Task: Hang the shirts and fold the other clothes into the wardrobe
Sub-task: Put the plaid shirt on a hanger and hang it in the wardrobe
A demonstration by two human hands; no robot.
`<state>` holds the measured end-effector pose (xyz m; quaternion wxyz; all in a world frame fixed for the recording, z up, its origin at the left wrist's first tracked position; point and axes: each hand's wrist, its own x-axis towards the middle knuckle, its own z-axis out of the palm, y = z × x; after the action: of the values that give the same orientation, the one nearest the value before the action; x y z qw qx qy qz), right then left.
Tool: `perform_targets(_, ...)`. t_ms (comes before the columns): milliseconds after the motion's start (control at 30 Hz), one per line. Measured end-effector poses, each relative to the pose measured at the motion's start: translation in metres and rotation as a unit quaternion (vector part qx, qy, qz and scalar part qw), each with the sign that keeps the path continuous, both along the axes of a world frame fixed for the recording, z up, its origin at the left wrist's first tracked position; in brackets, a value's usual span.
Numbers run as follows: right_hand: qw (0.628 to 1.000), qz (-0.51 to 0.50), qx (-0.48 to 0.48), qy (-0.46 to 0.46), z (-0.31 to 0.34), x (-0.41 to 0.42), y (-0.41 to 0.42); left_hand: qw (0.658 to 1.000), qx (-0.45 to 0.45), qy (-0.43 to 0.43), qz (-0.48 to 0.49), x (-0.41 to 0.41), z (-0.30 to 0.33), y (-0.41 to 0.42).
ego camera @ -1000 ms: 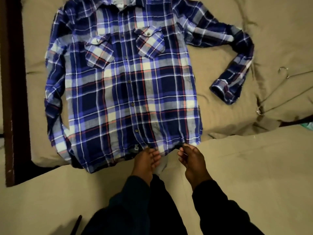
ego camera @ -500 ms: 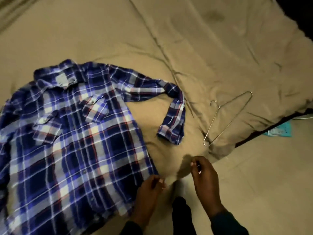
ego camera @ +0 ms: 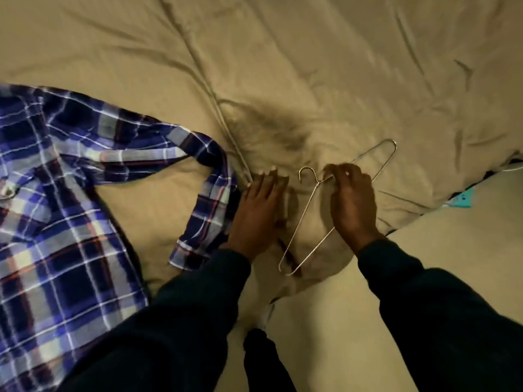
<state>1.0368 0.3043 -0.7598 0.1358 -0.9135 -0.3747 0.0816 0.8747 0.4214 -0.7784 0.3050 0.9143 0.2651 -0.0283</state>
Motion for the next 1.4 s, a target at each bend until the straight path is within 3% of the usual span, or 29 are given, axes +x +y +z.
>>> perform_targets(100,0.989,0.085,-0.104,-0.054,-0.011,0.041,-0.002,0.992,0.037,0.094,-0.079,0.018,-0.026,0.012)
perform_targets(200,0.977,0.155,-0.131,-0.061,-0.01,0.062,-0.005,0.992,0.058,0.085,-0.073,0.012,-0.035,0.007)
perform_targets(333,0.97,0.232,-0.076,-0.003,0.015,0.073,-0.004,1.0,0.006,0.026,-0.012,-0.002,-0.02,-0.003)
perform_targets(433,0.96,0.272,-0.017,0.066,0.049,0.077,0.002,0.992,0.014,-0.103,0.075,-0.024,0.003,0.006)
perform_targets(533,0.948,0.298,0.017,0.11,0.082,0.062,0.018,0.959,0.017,-0.207,0.195,-0.053,0.029,0.038)
perform_targets(633,0.945,0.298,0.048,0.126,0.101,0.029,0.055,0.918,0.006,-0.227,0.325,-0.095,0.044,0.075)
perform_targets(733,0.942,0.298,0.08,0.13,0.11,-0.013,0.096,0.84,-0.037,-0.25,0.479,-0.158,0.044,0.111)
perform_targets(800,0.942,0.295,0.097,0.128,0.12,-0.041,0.123,0.8,-0.025,-0.232,0.552,-0.208,0.037,0.134)
perform_targets(867,0.938,0.299,0.121,0.13,0.129,-0.076,0.152,0.79,0.01,-0.181,0.586,-0.265,0.035,0.154)
perform_targets(1033,0.926,0.337,0.142,0.096,0.147,-0.17,0.225,0.782,0.038,-0.102,0.614,-0.378,0.032,0.197)
perform_targets(1100,0.927,0.331,0.155,0.079,0.145,-0.212,0.256,0.795,0.048,-0.097,0.597,-0.412,0.033,0.22)
perform_targets(1300,0.932,0.327,0.146,0.059,0.125,-0.315,0.338,0.836,-0.017,-0.091,0.541,-0.46,0.02,0.288)
perform_targets(1400,0.934,0.328,0.13,0.053,0.112,-0.351,0.371,0.838,-0.034,-0.095,0.537,-0.471,0.016,0.311)
